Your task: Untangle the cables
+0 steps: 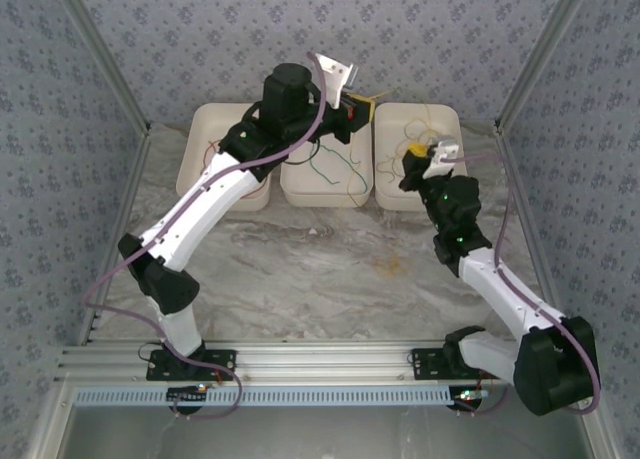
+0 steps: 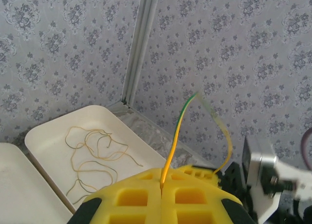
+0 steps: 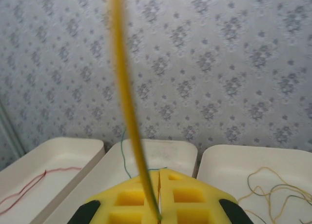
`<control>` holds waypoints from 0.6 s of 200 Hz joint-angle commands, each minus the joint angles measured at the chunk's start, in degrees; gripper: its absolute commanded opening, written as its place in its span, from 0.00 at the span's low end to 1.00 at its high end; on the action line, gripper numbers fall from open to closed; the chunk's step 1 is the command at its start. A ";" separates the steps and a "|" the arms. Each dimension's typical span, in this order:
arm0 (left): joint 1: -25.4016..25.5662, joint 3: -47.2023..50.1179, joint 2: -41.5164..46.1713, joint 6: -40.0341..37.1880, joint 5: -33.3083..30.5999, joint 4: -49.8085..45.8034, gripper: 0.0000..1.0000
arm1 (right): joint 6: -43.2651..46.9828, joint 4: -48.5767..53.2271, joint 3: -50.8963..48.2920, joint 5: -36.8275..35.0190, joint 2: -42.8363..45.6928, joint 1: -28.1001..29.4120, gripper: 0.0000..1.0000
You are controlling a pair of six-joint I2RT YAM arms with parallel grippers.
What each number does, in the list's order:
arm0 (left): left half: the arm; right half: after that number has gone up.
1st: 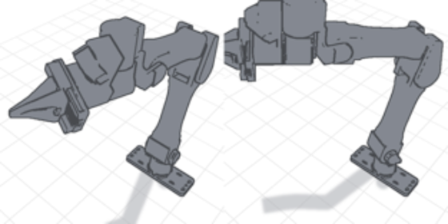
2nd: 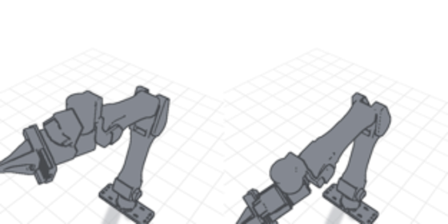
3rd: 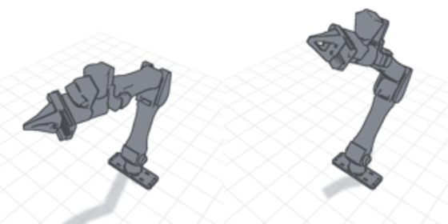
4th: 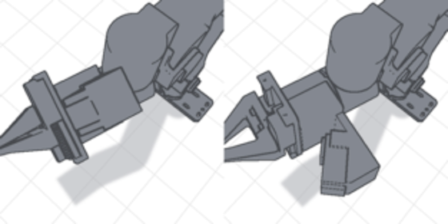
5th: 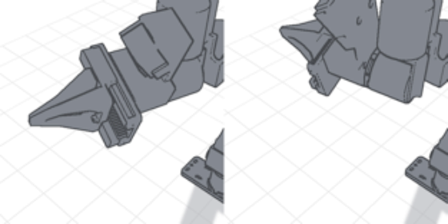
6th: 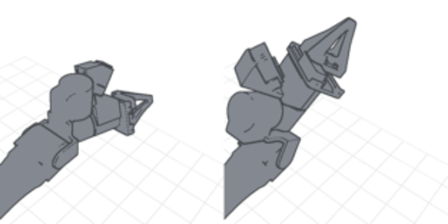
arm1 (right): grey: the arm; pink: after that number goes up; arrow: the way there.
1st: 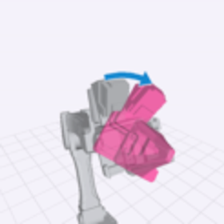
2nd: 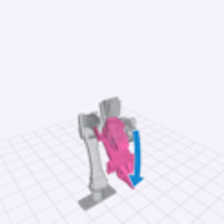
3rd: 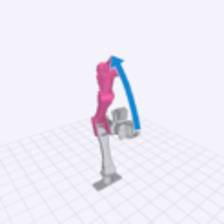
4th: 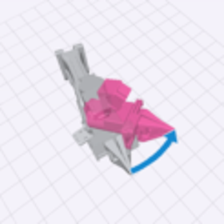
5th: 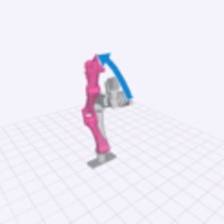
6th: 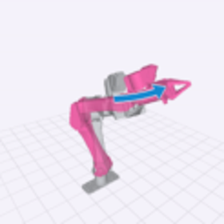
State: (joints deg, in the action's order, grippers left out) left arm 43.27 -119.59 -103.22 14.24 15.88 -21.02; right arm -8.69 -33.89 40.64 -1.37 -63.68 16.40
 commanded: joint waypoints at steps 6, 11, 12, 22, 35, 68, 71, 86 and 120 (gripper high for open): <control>0.54 -2.25 -4.30 3.08 -0.20 7.23 0.00 | -8.27 12.07 10.77 -3.71 0.13 -5.60 0.00; 0.51 -2.61 -5.37 3.66 -0.66 8.46 0.00 | -9.27 15.03 13.60 -3.77 -0.75 -6.65 0.00; 0.51 -2.68 -5.57 3.76 -0.76 8.72 0.00 | -9.48 15.71 14.21 -3.84 -1.06 -6.74 0.00; 0.55 -3.67 -7.78 4.95 -1.41 11.96 0.00 | -11.02 21.28 19.98 -3.67 -3.67 -8.82 0.00; 0.52 -6.02 -11.24 6.28 -2.12 15.93 0.00 | -11.52 24.76 25.71 -4.38 -6.78 -10.10 0.00; 0.10 -20.09 -23.82 9.24 -2.79 19.63 0.00 | -13.62 31.87 37.98 -4.20 -14.44 -13.29 0.00; 0.05 -22.11 -25.25 9.54 -2.62 19.69 0.00 | -13.91 32.20 38.43 -4.20 -15.05 -13.52 0.00; -0.25 -33.03 -32.15 11.13 -2.18 18.82 0.00 | -15.36 32.52 40.45 -3.57 -17.26 -15.17 0.00; -0.84 -55.71 -47.26 16.46 -3.67 18.36 0.00 | -16.53 32.79 43.20 -2.89 -21.05 -17.93 0.00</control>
State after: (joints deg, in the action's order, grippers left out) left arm 43.09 -164.18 -145.75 25.43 13.50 -6.24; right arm -22.79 -4.25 80.55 -4.71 -82.48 0.16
